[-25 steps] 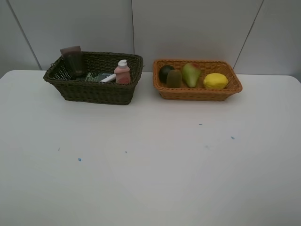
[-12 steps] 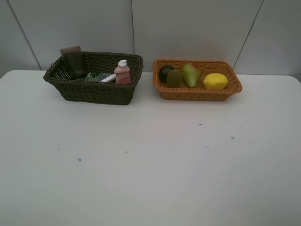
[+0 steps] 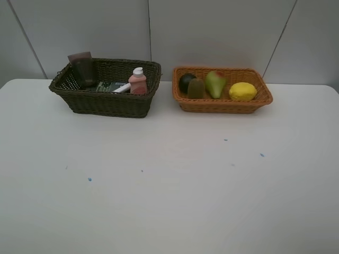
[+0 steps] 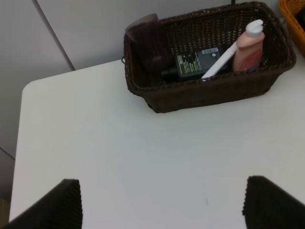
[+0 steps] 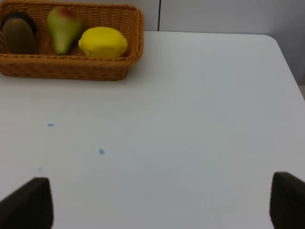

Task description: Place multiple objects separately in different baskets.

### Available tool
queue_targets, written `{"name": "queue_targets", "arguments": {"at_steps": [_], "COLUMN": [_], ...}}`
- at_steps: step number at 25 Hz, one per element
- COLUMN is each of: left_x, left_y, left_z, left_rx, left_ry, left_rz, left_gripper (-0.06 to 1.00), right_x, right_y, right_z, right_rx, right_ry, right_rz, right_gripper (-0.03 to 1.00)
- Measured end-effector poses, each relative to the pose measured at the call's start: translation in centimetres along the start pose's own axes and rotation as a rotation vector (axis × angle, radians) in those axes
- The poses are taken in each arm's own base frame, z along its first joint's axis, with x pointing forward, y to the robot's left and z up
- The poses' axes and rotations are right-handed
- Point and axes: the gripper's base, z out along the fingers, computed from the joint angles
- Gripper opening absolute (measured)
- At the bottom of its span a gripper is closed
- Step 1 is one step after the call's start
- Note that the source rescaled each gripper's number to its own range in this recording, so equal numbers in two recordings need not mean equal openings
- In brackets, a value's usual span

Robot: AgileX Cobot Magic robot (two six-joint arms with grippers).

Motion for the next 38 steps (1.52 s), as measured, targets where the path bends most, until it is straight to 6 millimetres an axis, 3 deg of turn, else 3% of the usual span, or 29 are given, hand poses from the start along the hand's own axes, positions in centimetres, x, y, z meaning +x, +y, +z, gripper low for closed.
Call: {"name": "queue_targets", "arguments": {"at_steps": [5, 9, 20, 38], "left_x": [4.8, 7.5, 12.5, 13.0], "left_y": [-0.7, -1.1, -1.9, -2.0], "left_z": [-0.9, -0.5, 1.0, 1.3], "left_rx": [0.04, 0.058, 0.078, 0.074], "left_ry": [-0.043, -0.041, -0.03, -0.102], "left_rz": [-0.041, -0.067, -0.088, -0.108], "left_gripper": [0.91, 0.91, 0.91, 0.91], "right_x": [0.0, 0.0, 0.0, 0.0], "right_y": [0.0, 0.0, 0.0, 0.0], "right_z": [0.0, 0.0, 0.0, 0.0], "right_rx": [0.0, 0.0, -0.001, -0.001], "right_ry": [0.0, 0.0, 0.0, 0.0], "right_rz": [0.0, 0.0, 0.0, 0.0], "right_gripper": [0.99, 0.99, 0.99, 0.99]}}
